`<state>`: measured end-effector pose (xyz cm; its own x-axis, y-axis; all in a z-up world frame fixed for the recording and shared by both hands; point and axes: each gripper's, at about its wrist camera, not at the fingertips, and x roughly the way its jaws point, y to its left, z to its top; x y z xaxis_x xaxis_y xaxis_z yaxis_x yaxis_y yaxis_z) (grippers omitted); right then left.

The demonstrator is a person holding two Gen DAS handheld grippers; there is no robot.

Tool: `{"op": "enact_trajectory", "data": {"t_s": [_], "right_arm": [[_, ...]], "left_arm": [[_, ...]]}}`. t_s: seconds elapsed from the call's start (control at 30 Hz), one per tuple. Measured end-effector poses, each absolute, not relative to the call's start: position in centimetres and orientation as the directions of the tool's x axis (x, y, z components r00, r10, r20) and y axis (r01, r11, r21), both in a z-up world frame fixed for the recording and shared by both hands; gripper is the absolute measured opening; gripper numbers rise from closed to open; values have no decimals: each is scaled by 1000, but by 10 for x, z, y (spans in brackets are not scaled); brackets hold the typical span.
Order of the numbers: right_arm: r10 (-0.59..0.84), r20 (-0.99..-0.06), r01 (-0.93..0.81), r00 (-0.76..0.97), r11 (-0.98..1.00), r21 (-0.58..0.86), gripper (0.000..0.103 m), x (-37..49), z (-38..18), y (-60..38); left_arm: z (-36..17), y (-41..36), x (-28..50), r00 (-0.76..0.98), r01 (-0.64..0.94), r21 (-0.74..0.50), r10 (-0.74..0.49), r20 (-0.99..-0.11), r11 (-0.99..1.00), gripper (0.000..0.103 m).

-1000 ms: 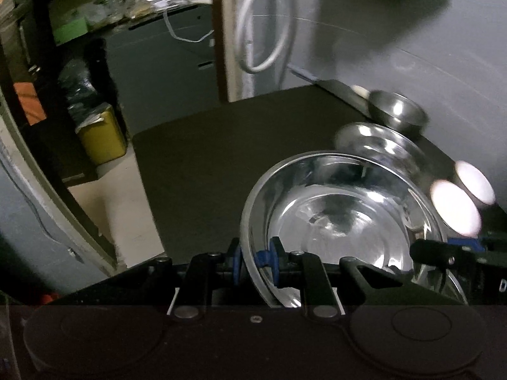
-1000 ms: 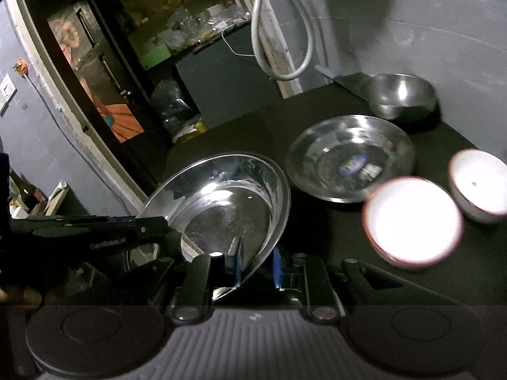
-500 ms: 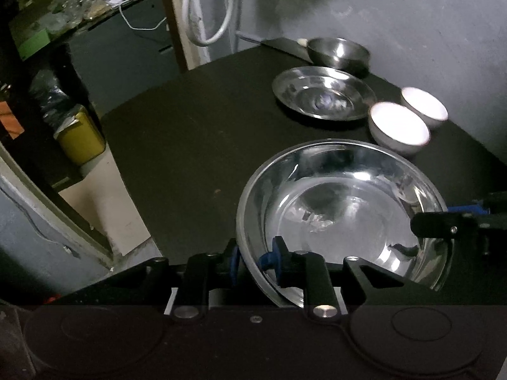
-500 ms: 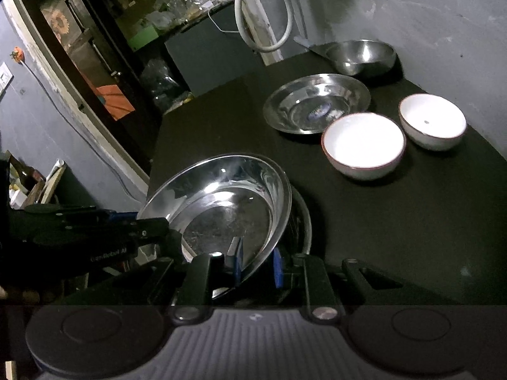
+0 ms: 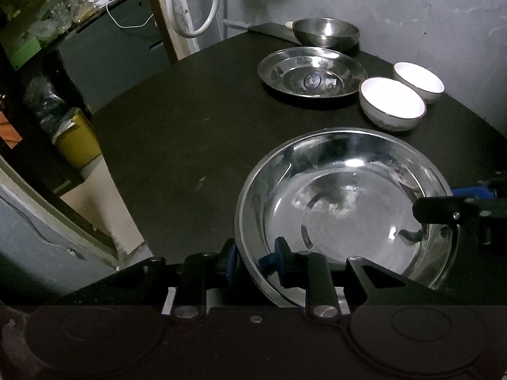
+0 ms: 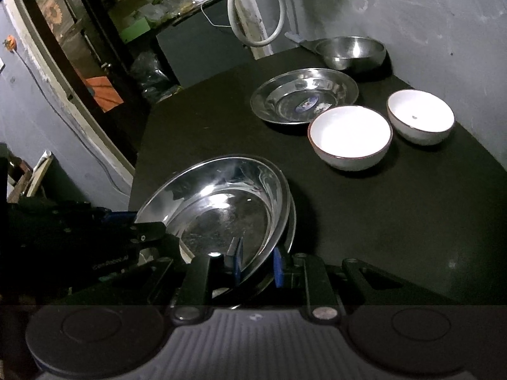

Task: Organize plates and bowls

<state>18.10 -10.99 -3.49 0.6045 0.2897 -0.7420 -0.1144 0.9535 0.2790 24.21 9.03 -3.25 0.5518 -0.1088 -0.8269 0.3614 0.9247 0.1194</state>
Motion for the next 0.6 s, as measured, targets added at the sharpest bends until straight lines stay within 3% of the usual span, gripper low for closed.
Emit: {"op": "enact_trajectory", "data": {"t_s": [0.43,0.6], "right_arm": [[240,-753,-179,613,970,164,29,180,-32,-96],[235,-752,-188,616,971,149,35,180,-32,-96]], "left_arm": [[-39,88,249,529,349,97,-111,-841,932,28],[-38,90,253,531,336,86,-113,-840,938,36]]}}
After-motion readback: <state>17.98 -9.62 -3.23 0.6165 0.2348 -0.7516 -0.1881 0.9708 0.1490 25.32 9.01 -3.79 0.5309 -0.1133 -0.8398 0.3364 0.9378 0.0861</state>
